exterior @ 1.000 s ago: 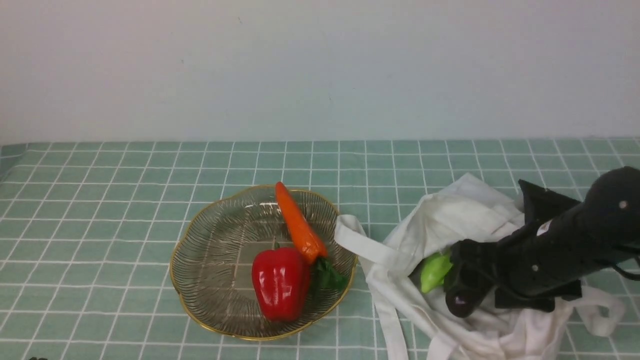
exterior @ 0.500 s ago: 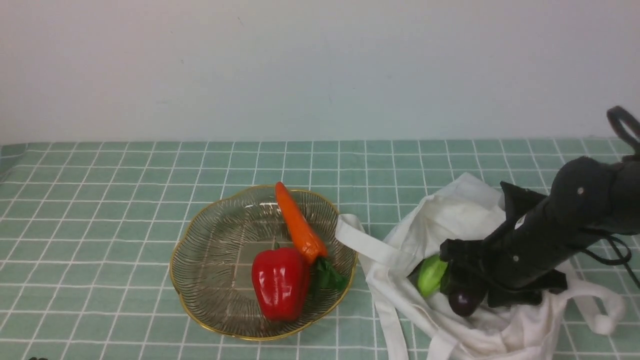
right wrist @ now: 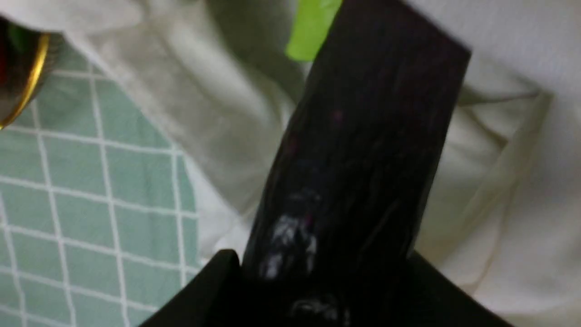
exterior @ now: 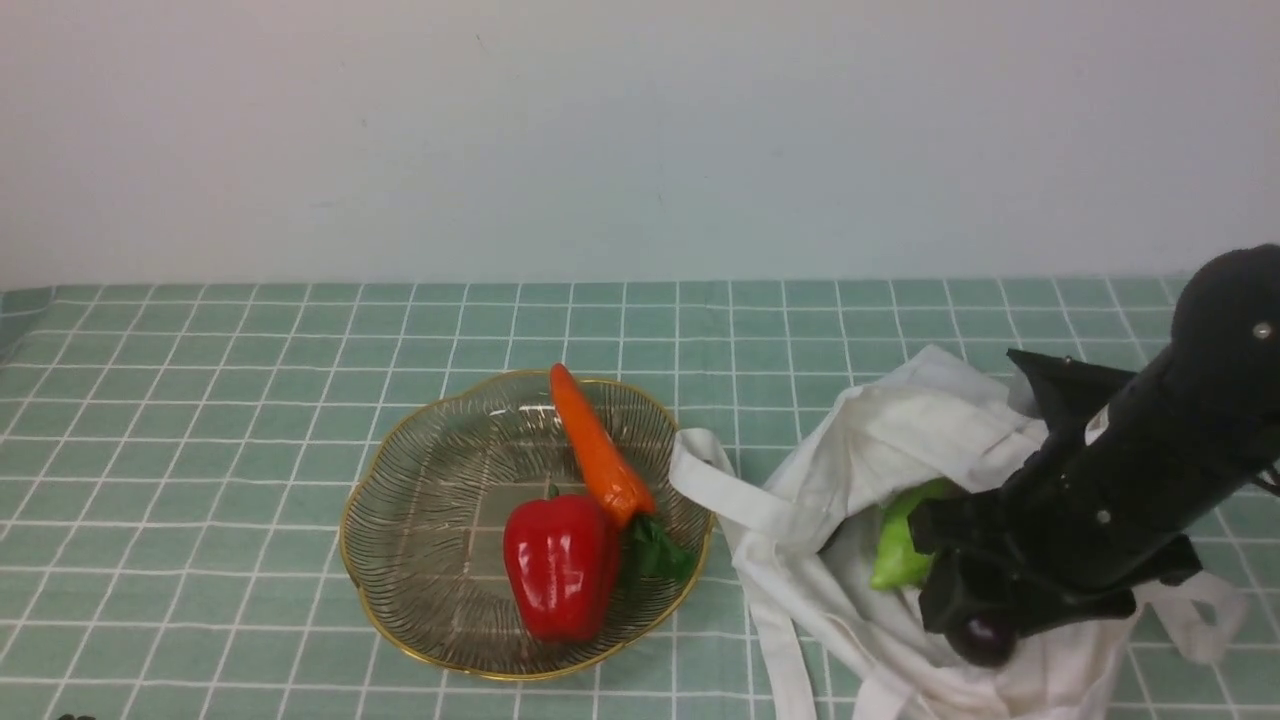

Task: Take vegetables from cloth bag on blue coffee tablecloth place on plate.
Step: 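Take the eggplant out of the bag and place it on the plate with the right gripper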

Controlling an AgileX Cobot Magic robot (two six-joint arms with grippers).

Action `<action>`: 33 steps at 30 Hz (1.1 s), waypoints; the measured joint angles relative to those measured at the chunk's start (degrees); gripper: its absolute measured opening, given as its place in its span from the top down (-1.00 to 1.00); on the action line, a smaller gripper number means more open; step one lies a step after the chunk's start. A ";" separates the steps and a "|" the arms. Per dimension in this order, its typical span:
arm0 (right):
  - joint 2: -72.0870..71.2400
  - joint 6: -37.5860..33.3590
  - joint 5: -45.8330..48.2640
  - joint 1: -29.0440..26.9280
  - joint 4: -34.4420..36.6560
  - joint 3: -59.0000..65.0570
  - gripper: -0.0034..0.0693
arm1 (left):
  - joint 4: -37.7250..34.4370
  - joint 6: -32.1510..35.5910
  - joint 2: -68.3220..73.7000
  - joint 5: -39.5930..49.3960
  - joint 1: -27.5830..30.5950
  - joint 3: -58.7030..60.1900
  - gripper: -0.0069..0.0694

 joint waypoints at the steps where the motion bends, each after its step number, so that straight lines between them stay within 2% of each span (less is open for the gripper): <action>1: -0.24 -0.01 0.41 0.37 0.14 0.00 -0.13 | 0.00 0.00 0.00 0.00 0.00 0.00 0.84; 6: -4.66 -1.75 1.49 7.86 4.83 0.00 -0.13 | 0.00 0.00 0.00 0.00 0.00 0.00 0.84; 9: -4.97 -6.48 -7.11 15.55 9.55 -0.69 -0.13 | 0.00 0.00 0.00 0.00 0.00 0.00 0.84; 13: -0.38 -12.53 -14.33 20.71 12.44 -4.90 -0.13 | 0.00 0.00 0.00 0.00 0.00 0.00 0.84; 18: 10.30 -14.30 -13.21 23.49 12.94 -15.65 -0.13 | 0.00 0.00 0.00 0.00 0.00 0.00 0.84; 25: 27.71 -14.53 -9.76 24.04 12.60 -33.64 -0.13 | 0.00 0.00 0.00 0.00 0.00 0.00 0.84; 31: 36.02 -14.37 -5.18 24.18 12.60 -42.69 -0.13 | 0.00 0.00 0.00 0.00 0.00 0.00 0.84; 33: 37.35 -13.81 -4.00 24.29 12.60 -44.54 -0.21 | 0.00 0.00 0.00 0.00 0.00 0.00 0.84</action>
